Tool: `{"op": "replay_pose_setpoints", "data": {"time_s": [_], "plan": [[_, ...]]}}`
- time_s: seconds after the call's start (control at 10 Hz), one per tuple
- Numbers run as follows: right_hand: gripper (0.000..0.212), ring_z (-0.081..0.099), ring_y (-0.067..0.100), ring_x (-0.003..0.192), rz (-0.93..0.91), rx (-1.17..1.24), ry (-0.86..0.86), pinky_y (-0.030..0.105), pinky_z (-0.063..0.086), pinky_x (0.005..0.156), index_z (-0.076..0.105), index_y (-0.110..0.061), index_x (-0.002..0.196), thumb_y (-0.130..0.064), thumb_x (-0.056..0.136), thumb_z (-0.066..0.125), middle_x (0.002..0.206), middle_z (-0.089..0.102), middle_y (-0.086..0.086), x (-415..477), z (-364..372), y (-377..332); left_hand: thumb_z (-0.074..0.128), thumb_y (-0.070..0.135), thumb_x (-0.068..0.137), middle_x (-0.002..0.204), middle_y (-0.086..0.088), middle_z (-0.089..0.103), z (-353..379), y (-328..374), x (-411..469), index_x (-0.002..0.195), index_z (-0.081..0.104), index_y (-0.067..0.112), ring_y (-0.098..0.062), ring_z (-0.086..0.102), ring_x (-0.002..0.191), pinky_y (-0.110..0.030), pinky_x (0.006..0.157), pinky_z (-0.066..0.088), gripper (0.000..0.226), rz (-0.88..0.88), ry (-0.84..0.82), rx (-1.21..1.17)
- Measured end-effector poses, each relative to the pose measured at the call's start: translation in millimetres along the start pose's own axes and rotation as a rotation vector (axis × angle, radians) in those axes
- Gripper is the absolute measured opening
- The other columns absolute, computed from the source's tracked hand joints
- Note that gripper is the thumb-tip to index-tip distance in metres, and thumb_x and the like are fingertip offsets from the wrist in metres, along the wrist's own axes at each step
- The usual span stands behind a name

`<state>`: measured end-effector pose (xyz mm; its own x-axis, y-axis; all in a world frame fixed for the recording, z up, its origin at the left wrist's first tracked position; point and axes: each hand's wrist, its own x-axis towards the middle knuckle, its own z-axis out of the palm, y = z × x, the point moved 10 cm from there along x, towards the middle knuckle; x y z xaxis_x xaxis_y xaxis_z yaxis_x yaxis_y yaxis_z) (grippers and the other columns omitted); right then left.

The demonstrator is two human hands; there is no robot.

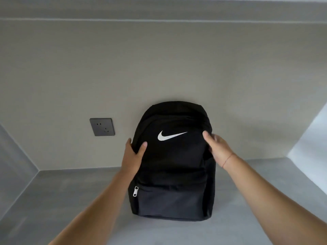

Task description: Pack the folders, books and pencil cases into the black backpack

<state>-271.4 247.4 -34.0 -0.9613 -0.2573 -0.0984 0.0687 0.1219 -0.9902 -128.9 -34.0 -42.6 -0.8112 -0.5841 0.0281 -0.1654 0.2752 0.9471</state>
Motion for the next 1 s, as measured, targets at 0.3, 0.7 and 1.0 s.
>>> {"op": "replay_pose_setpoints", "data": {"time_s": [0.3, 0.7, 1.0], "plan": [[0.058, 0.052, 0.024, 0.115, -0.114, -0.512, 0.181, 0.037, 0.044, 0.096, 0.050, -0.015, 0.123, -0.030, 0.074, 0.075, 0.121, 0.056, 0.002, -25.1, 28.5, 62.2, 0.057, 0.030, 0.091, 0.078, 0.000, 0.058, -0.7, -49.6, -13.5, 0.086, 0.052, 0.014, -0.026, 0.059, 0.080, -0.028, 0.057, 0.040, 0.018, 0.054, 0.186, 0.248], [0.021, 0.057, 0.032, 0.099, -0.160, -0.628, 0.225, 0.038, 0.047, 0.084, 0.058, -0.005, 0.103, -0.022, 0.090, 0.056, 0.103, 0.062, 0.011, -1.2, 23.8, 55.2, 0.061, 0.031, 0.088, 0.089, 0.001, 0.060, 3.1, -54.7, 2.5, 0.100, 0.057, 0.007, -0.018, 0.056, 0.082, -0.029, 0.070, 0.045, 0.027, 0.003, 0.064, 0.286], [0.083, 0.017, 0.024, 0.143, -0.189, -0.904, 0.097, 0.042, 0.019, 0.115, 0.018, -0.016, 0.148, -0.046, 0.083, 0.060, 0.155, 0.016, 0.003, -46.4, 16.7, 55.6, 0.072, 0.040, 0.078, 0.145, -0.007, 0.034, -26.5, -54.0, -45.4, 0.143, 0.028, 0.014, -0.027, 0.031, 0.136, -0.044, 0.113, 0.027, 0.082, -0.009, 0.235, 0.315]]}}
